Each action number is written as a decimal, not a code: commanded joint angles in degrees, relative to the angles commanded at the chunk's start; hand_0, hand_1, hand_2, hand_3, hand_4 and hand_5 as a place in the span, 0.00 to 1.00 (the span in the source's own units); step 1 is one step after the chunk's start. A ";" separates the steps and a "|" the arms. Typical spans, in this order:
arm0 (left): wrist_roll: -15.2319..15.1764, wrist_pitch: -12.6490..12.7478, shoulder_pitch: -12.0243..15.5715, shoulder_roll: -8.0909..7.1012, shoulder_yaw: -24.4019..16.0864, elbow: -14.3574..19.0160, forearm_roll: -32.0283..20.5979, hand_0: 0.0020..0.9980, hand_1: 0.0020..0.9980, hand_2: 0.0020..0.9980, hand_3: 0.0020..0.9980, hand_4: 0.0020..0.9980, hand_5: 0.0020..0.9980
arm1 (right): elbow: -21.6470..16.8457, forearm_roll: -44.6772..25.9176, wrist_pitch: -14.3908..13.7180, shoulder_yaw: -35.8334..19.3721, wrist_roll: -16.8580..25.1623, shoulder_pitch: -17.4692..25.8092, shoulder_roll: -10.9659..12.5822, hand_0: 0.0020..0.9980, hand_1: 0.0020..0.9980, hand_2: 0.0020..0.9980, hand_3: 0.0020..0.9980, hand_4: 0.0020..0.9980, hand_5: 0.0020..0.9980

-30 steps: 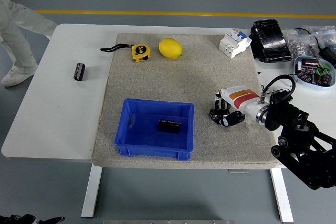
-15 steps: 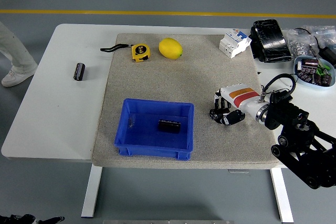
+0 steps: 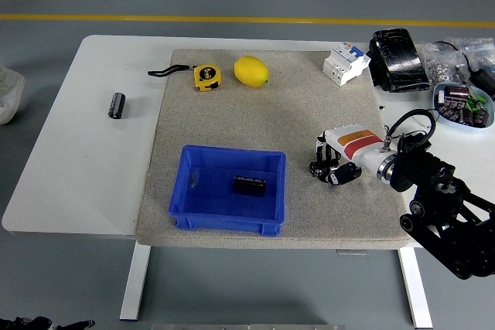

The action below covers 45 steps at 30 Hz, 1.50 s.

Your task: Pick up the battery,place it into the box

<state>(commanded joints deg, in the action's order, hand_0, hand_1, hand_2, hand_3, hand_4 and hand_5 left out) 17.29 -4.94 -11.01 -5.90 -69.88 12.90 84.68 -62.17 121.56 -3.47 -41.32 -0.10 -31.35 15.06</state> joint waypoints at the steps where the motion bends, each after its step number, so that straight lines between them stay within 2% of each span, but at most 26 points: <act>1: 0.01 -0.02 0.02 0.00 -0.02 0.01 0.05 0.79 0.81 0.83 0.70 0.77 0.67 | -0.09 0.04 -0.01 -0.12 0.01 0.00 0.05 0.25 0.35 0.39 0.42 0.92 0.02; 18: 0.04 -0.11 0.08 -0.10 0.12 0.02 -0.05 0.79 0.81 0.83 0.70 0.77 0.67 | -0.90 0.69 0.13 -3.06 0.06 -0.50 0.73 0.25 0.34 0.38 0.42 0.92 0.00; 45: -0.03 0.02 -0.16 -0.13 0.48 -0.01 -0.70 0.79 0.81 0.83 0.70 0.77 0.67 | 0.37 1.20 0.26 -1.72 0.02 -0.83 -0.16 0.23 0.34 0.38 0.42 0.92 0.00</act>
<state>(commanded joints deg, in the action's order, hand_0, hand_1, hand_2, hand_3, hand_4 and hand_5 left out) 17.26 -4.92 -11.17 -6.03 -69.40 12.90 83.98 -61.81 122.76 -3.21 -43.04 -0.08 -32.19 14.89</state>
